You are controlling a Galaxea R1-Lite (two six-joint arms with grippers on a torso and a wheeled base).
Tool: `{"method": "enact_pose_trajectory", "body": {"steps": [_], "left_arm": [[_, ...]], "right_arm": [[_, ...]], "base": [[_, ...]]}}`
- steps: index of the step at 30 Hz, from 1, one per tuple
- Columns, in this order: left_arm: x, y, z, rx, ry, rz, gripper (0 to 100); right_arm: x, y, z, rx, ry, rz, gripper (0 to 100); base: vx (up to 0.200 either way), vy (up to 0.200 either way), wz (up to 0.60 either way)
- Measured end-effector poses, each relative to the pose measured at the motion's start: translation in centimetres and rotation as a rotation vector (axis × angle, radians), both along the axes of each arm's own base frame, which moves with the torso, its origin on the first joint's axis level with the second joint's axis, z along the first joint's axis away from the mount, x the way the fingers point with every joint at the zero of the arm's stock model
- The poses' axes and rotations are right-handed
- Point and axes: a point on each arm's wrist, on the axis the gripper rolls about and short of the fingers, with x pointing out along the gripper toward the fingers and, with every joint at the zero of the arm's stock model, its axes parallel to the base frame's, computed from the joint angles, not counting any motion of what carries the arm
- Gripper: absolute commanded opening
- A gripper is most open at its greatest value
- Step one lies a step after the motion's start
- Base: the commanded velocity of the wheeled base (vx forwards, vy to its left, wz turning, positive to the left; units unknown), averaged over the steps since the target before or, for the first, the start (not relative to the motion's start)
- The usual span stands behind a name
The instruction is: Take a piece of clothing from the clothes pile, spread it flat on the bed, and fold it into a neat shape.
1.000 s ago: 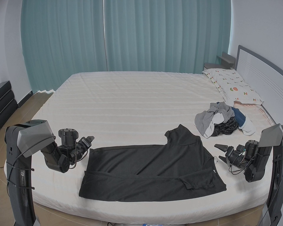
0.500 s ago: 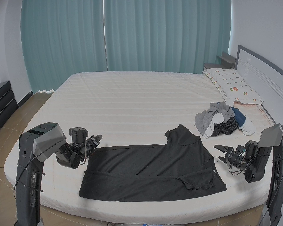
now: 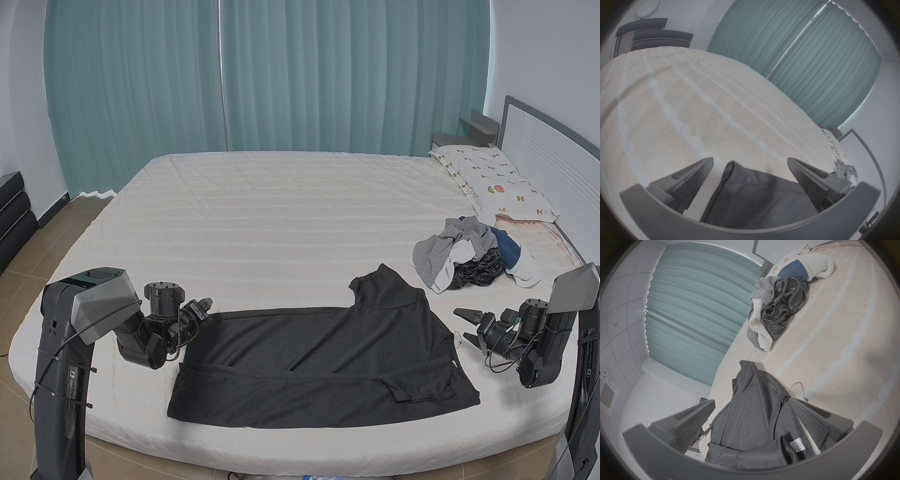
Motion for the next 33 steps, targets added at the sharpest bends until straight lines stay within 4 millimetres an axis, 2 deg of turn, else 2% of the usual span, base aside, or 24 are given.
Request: {"method": "enact_pose_trajectory", "body": {"steps": [12,13,25,33], "left_arm": [[-0.1,-0.2,-0.4,0.037,-0.002,-0.031,100],[-0.1,-0.2,-0.5,0.036,0.000,-0.031,0],[0.0,-0.1,-0.3,0.027,-0.013,-0.024,0],[-0.2,0.1,0.7,-0.053,-0.026,0.024,0]], "right_arm": [[0.0,0.0,0.0,-0.006,-0.002,0.003,100],[0.0,0.0,0.0,-0.006,-0.002,0.003,100],[0.4,0.0,0.0,-0.007,-0.016,0.009,100],[2.0,1.2,0.0,-0.009,-0.012,0.046,100]], "base": [[0.000,0.000,0.00],[0.000,0.000,0.00],[0.000,0.000,0.00],[0.000,0.000,0.00]]}}
